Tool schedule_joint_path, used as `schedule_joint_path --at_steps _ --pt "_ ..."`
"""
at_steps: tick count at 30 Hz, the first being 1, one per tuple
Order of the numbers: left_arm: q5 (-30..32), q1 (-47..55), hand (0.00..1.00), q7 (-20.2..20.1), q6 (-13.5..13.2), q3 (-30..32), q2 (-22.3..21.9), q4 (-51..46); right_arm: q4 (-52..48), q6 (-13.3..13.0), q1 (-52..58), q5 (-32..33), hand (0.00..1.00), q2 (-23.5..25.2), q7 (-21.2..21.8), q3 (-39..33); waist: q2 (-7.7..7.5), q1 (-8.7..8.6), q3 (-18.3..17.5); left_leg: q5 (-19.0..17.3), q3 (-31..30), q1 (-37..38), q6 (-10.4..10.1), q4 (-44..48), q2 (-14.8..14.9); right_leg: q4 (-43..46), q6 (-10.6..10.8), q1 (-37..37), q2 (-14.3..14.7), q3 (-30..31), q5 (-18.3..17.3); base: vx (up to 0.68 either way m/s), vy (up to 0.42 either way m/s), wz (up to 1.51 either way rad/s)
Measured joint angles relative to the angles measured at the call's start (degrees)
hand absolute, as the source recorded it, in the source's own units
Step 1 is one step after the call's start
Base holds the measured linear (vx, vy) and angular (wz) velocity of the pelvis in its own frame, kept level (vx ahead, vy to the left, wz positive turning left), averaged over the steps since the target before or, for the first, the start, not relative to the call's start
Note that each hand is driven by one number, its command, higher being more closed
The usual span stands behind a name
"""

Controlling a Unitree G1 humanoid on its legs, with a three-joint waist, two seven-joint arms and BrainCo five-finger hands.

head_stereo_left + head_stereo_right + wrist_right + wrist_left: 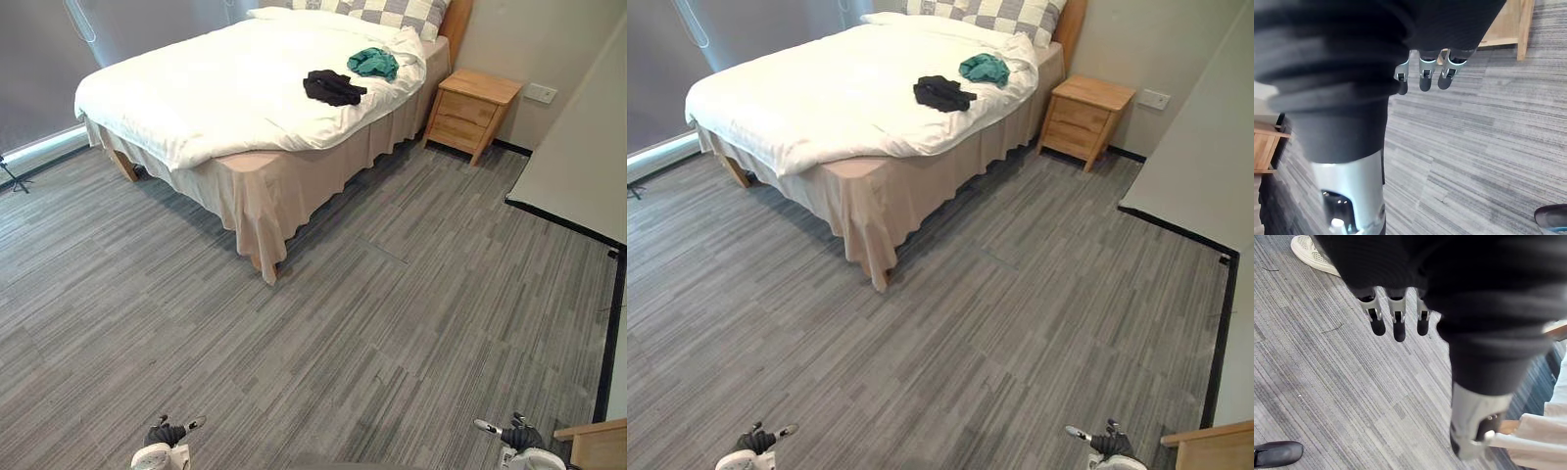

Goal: Tidy the bed and pick cloth on bed and put in laundry

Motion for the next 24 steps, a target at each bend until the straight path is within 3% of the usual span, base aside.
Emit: schedule_joint_path --at_steps 1,3,4,7,10,11,12,13,14,15,16,17,18,19,20,21,22,24 --pt "-0.01 -0.80 0.00 -0.09 0.00 -1.34 -0.02 0.01 -0.12 0.01 -0.45 0.07 0.00 0.20 0.11 0.79 -0.29 -0.01 1.44 -0.72 0.15 -0.40 1.07 2.02 -0.01 7.41 1.42 -2.98 -0.89 -0.18 -3.12 -0.08 0.002 -0.04" --pt "-0.13 -2.36 0.00 -0.09 -0.05 -3.40 0.00 0.02 -0.47 0.01 -0.55 0.14 0.00 0.75 0.27 1.82 -1.05 0.25 3.59 -2.42 1.04 -0.97 1.93 5.25 -0.15 20.37 4.61 -8.38 -2.90 -1.40 -6.13 -0.12 0.015 -0.13" --pt "-0.15 -2.52 0.00 -0.02 -0.09 -3.99 0.14 0.02 -0.56 0.02 -0.75 0.21 0.00 1.53 0.26 2.52 -1.53 0.37 4.80 -3.40 1.76 -0.87 2.31 6.57 -0.19 28.26 5.17 -11.79 -4.45 -2.87 -6.42 -0.14 0.019 -0.24" --pt "-0.12 -1.61 0.00 0.05 0.15 -4.46 0.70 0.25 0.15 0.03 -0.38 0.33 0.00 4.11 0.24 2.55 -2.43 0.02 5.82 -6.38 1.76 0.81 2.47 9.03 -0.12 37.97 5.37 -16.26 -8.06 -7.23 -9.37 -0.02 0.000 -0.16" --pt "0.03 -1.84 0.00 -0.19 0.22 -4.43 1.42 1.02 0.10 0.10 0.65 0.50 0.00 4.67 0.23 3.23 -1.62 -1.58 6.20 -8.34 0.51 1.27 0.46 10.71 3.85 27.78 4.94 -18.12 -6.50 -8.01 -8.51 0.18 -0.110 0.13" --pt "0.36 -2.40 0.00 -0.41 0.22 -4.27 1.88 1.06 -0.01 0.13 0.83 0.66 0.00 4.72 0.26 3.24 -1.49 -2.09 6.81 -8.92 0.05 1.36 -0.65 10.42 5.98 16.41 4.77 -18.64 -5.03 -7.21 -3.42 0.26 -0.183 0.18" --pt "0.40 -2.55 0.00 -0.51 0.17 -4.24 2.13 1.02 -0.04 0.14 1.12 0.80 0.00 4.85 0.25 3.24 -1.79 -2.16 6.87 -9.13 -0.32 1.43 -1.18 10.12 6.37 11.24 5.44 -18.66 -4.91 -6.39 -0.69 0.36 -0.299 0.21" --pt "0.40 -2.97 0.00 -0.81 0.10 -3.25 2.70 1.03 -0.25 0.14 1.92 1.19 0.00 5.30 0.13 3.05 -3.43 -2.14 7.42 -10.01 -0.76 2.29 -2.82 9.58 6.49 4.42 7.08 -18.71 -6.05 -3.96 3.37 0.42 -0.384 0.17" --pt "0.43 -2.92 0.00 -0.78 0.05 -1.89 2.53 1.07 -0.22 0.20 2.86 1.08 0.00 5.61 -0.21 2.74 -4.08 -2.10 8.12 -11.42 -1.26 4.60 -4.79 9.48 7.13 4.80 6.60 -18.63 -7.07 -3.66 6.74 0.45 -0.419 0.16" --pt "0.61 -2.92 0.00 -0.78 -0.07 -1.20 1.97 1.12 -0.23 0.23 3.22 0.95 0.00 5.66 -0.40 2.46 -2.83 -2.29 8.44 -12.90 -2.27 6.21 -4.74 9.32 9.04 8.62 4.79 -18.94 -5.49 -4.25 8.39 0.43 -0.379 0.26" --pt "0.99 -2.83 0.00 -0.78 -0.88 -0.92 1.53 1.10 -0.26 0.23 3.90 0.85 0.00 5.73 -0.35 2.35 -0.86 -3.06 7.30 -14.12 -3.12 6.73 -2.89 8.39 11.59 14.39 2.73 -21.32 -3.66 -5.26 6.21 0.38 -0.290 0.30" --pt "0.94 -2.53 0.00 -0.78 -1.27 -0.86 1.38 0.99 -0.36 0.25 4.30 0.79 0.00 5.72 -0.34 2.29 -0.64 -3.10 6.19 -14.11 -3.49 6.99 -1.27 8.50 12.09 16.46 0.84 -22.30 -2.88 -5.89 3.94 0.51 -0.318 0.17" --pt "0.85 -2.72 0.00 -0.76 -2.20 -0.30 1.23 0.75 -0.45 0.40 4.31 0.25 0.00 5.84 -0.33 1.79 0.31 -2.31 5.81 -12.08 -4.43 6.00 -0.58 12.56 13.16 18.37 -2.47 -23.02 -1.41 -6.31 1.39 0.44 -0.247 -0.12" --pt "0.81 -2.86 0.00 -0.78 -2.34 0.09 1.13 0.78 -0.53 0.48 3.94 -0.12 0.00 5.98 -0.28 1.53 0.47 -2.25 5.85 -11.11 -4.63 4.69 -1.30 15.67 13.67 18.67 -3.05 -22.99 -1.08 -6.25 0.87 0.64 -0.376 -0.19" --pt "0.44 -2.77 0.00 -0.79 -3.09 0.60 0.08 0.78 -1.92 0.48 3.61 -1.94 0.00 6.39 0.24 0.74 1.54 -2.11 5.77 -4.79 -6.38 -2.85 -2.06 32.06 16.21 16.75 -3.80 -19.52 0.47 -6.69 -1.20 0.63 -0.355 0.00" --pt "0.43 -2.66 0.00 -0.79 -3.45 0.61 -0.93 0.78 -1.95 0.47 3.69 -2.45 0.00 6.01 0.36 0.83 1.97 -2.16 6.19 -3.57 -8.05 -7.12 -2.12 42.92 17.04 14.49 -4.53 -15.91 1.78 -6.64 -2.02 0.75 -0.359 0.19" --pt "0.44 -2.31 0.00 -0.81 -3.67 0.59 -2.01 0.62 -1.76 0.47 3.40 -2.86 0.00 5.54 0.33 1.49 2.82 -1.91 6.42 -5.18 -10.41 -11.53 -2.52 53.83 16.27 11.50 -5.58 -11.16 3.10 -6.34 -2.58 0.55 -0.188 0.21" --pt "0.45 -0.32 0.00 -0.94 -4.00 0.41 -3.05 -1.08 -1.57 0.03 3.25 -4.10 0.00 4.90 0.36 3.44 2.29 -1.13 7.04 -7.65 -11.75 -17.46 -2.41 60.47 12.30 8.41 -7.12 -4.00 3.97 -5.42 -3.62 0.47 -0.129 -0.06"
